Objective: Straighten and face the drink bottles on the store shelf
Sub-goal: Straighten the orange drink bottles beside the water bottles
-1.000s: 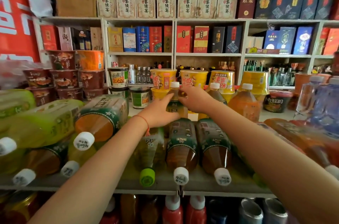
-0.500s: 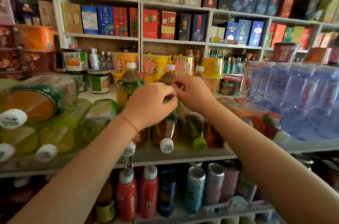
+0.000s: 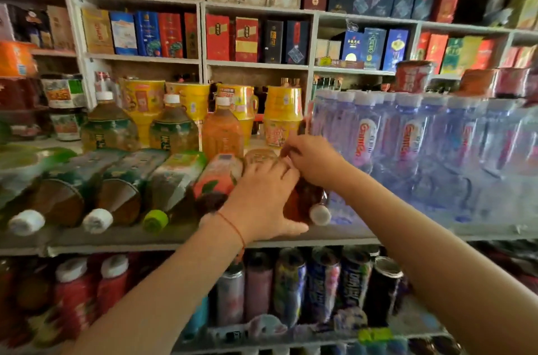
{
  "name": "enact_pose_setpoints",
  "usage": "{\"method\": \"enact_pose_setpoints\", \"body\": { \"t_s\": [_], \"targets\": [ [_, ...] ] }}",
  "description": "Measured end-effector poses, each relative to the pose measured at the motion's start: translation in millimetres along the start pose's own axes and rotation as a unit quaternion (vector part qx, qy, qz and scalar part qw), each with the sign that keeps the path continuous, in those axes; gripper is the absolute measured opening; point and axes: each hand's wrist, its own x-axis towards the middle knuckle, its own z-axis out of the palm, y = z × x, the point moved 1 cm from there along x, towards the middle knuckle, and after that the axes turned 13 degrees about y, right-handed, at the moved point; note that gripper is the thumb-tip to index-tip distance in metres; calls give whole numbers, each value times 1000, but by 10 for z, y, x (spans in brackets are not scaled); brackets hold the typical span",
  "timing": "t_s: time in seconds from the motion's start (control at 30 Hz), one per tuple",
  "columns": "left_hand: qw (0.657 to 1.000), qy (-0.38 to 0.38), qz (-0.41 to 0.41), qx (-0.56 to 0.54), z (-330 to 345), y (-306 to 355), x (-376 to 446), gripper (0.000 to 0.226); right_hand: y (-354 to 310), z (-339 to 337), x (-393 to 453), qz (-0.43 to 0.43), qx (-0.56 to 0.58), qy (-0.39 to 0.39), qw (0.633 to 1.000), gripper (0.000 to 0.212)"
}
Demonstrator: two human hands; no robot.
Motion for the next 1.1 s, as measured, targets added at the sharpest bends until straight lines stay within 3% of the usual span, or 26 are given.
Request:
{"method": "enact_pose_setpoints", "body": {
  "t_s": [0.07, 0.17, 0.27, 0.47, 0.7, 0.87, 0.97, 1.1],
  "targets": [
    [997, 80, 1, 17, 105, 172, 0, 74, 81, -30, -41, 0, 52, 23, 998, 25],
    [976, 217, 16, -25, 220, 284, -96, 50, 83, -120, -226, -23, 171, 128, 977, 21],
    [953, 293, 71, -34, 305, 341, -168, 27, 80, -173, -510, -36, 253, 168, 952, 19],
    [949, 290, 122, -11, 405, 313, -133, 32, 99, -120, -877, -30, 316, 195, 928, 35],
    [951, 278, 12, -133, 194, 185, 149, 38, 193, -127, -994, 31, 381, 203, 901, 55],
    [936, 271, -46, -222, -192, 79, 518, 37, 124, -20, -931, -35, 241, 243, 939, 80],
    [928, 249, -91, -261, -370, 22, 704, 39, -7, 67, -780, -4, 158, 269, 950, 97],
    [930, 181, -188, -258, -370, -90, 758, 30, -106, 149, -520, 29, 58, 294, 953, 90]
  ]
}}
